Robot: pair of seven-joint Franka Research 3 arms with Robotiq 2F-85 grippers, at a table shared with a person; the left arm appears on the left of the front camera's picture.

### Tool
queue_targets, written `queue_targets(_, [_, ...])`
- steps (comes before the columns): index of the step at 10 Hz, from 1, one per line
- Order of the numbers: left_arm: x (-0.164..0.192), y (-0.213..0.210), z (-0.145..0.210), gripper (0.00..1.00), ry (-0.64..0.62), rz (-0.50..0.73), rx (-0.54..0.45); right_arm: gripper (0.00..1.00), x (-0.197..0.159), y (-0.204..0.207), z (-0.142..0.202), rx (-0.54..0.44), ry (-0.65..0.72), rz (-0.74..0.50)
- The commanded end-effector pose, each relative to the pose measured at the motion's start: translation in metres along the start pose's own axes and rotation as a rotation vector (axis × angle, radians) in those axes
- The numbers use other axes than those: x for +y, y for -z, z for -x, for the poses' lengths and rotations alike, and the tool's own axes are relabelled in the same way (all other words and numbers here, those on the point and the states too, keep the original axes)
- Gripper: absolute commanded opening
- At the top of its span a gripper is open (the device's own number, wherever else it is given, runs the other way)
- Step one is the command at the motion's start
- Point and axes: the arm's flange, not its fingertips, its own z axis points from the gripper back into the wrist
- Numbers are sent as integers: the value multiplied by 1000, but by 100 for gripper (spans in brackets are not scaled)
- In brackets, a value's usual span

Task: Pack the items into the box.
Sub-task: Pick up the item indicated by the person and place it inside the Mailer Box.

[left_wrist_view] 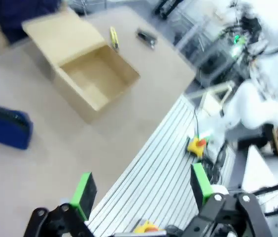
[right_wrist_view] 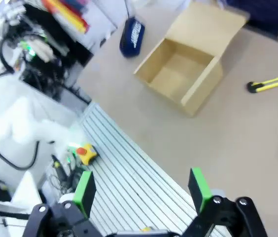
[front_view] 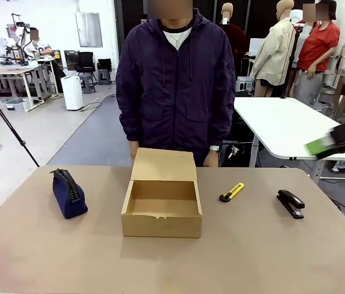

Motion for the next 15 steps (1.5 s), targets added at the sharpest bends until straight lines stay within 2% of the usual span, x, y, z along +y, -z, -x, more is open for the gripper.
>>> queue_targets(1, [45, -55, 33, 100, -118, 19, -153, 100, -41, -40, 54, -194, 210, -3])
queue_targets(3, [75, -104, 84, 100, -258, -1, -299, 100, -76, -79, 97, -389, 352, -21])
queue_targets(5, [98, -133, 131, 100, -351, 27, -476, 100, -105, -101, 133, -526, 480, -72])
queue_targets(7, [115, -125, 136, 100, -374, 37, -481, 100, -133, -95, 138, -572, 587, -100])
queue_targets(8, [102, -141, 145, 100, -388, -7, -458, 100, -124, -145, 128, -505, 526, -45])
queue_targets(15, [102, -141, 145, 100, -388, -7, -458, 100, -124, -145, 128, -505, 526, -45])
